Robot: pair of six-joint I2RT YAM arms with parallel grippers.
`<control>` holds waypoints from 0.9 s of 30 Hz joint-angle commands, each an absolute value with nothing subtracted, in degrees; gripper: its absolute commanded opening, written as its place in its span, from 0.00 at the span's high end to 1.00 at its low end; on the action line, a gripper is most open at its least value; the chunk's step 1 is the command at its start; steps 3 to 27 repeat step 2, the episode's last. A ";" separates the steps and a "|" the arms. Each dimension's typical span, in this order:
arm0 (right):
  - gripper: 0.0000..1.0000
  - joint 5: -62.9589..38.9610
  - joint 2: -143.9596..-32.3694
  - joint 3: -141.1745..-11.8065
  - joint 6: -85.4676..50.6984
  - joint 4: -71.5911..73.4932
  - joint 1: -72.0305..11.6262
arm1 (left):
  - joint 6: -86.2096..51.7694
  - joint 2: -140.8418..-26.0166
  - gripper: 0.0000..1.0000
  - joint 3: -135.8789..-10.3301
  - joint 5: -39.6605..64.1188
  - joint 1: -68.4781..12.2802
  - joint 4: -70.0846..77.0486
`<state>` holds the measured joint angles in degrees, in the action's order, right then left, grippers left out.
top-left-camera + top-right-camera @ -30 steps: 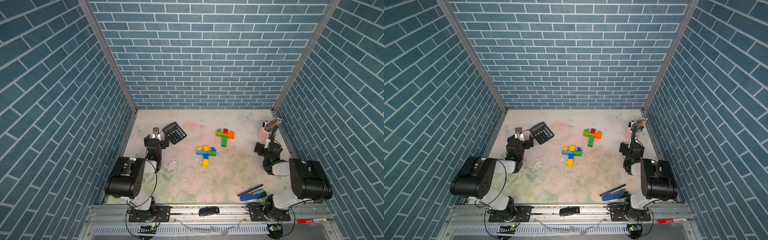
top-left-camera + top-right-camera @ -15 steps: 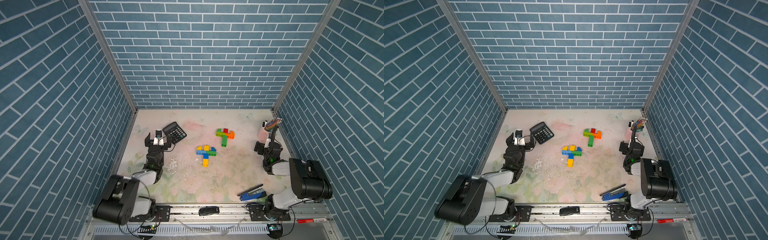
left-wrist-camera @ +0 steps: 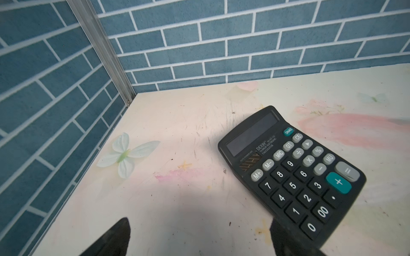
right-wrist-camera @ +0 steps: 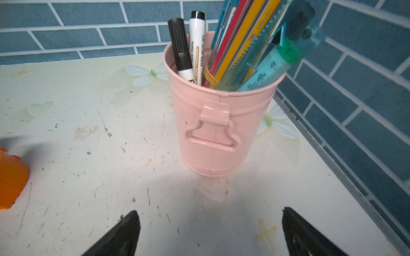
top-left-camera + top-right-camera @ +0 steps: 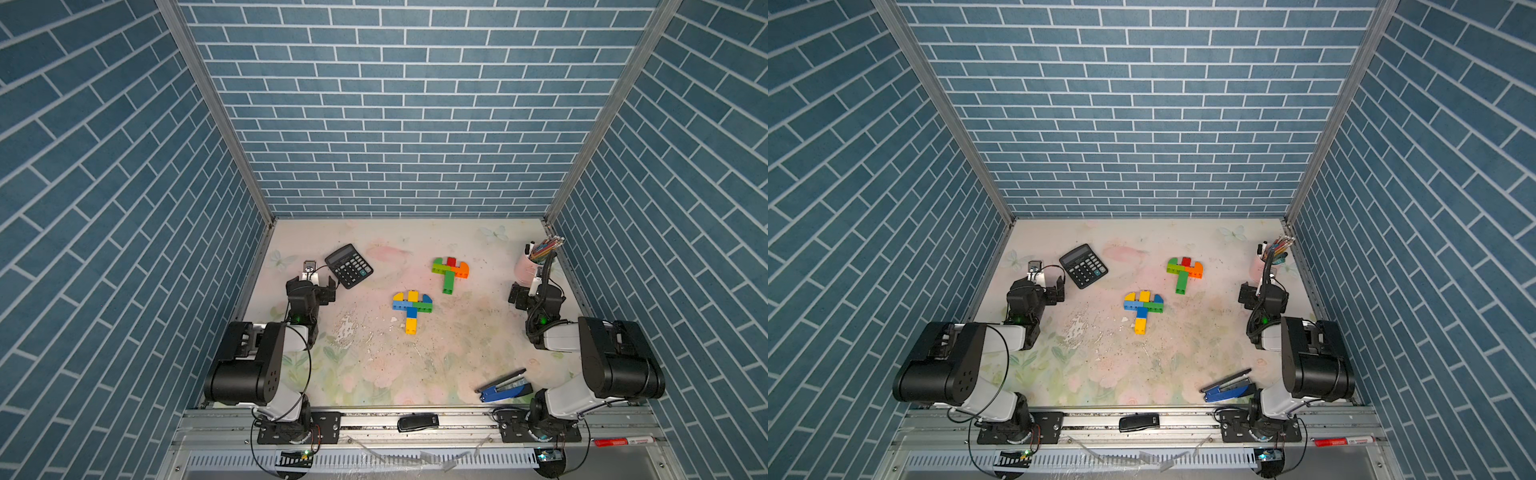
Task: Assemble a fork with lego
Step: Reset both arms
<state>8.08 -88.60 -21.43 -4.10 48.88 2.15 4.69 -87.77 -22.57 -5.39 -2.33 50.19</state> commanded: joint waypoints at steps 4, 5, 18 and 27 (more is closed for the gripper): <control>0.01 7.78 -88.08 -21.78 -4.20 50.50 1.86 | 4.13 -87.48 0.01 -22.62 -4.00 -2.21 48.45; 0.01 7.78 -88.08 -21.78 -4.20 50.50 1.86 | 4.13 -87.48 0.01 -22.62 -4.00 -2.21 48.45; 0.01 7.78 -88.08 -21.78 -4.20 50.50 1.86 | 4.13 -87.48 0.01 -22.62 -4.00 -2.21 48.45; 0.01 7.78 -88.08 -21.78 -4.20 50.50 1.86 | 4.13 -87.48 0.01 -22.62 -4.00 -2.21 48.45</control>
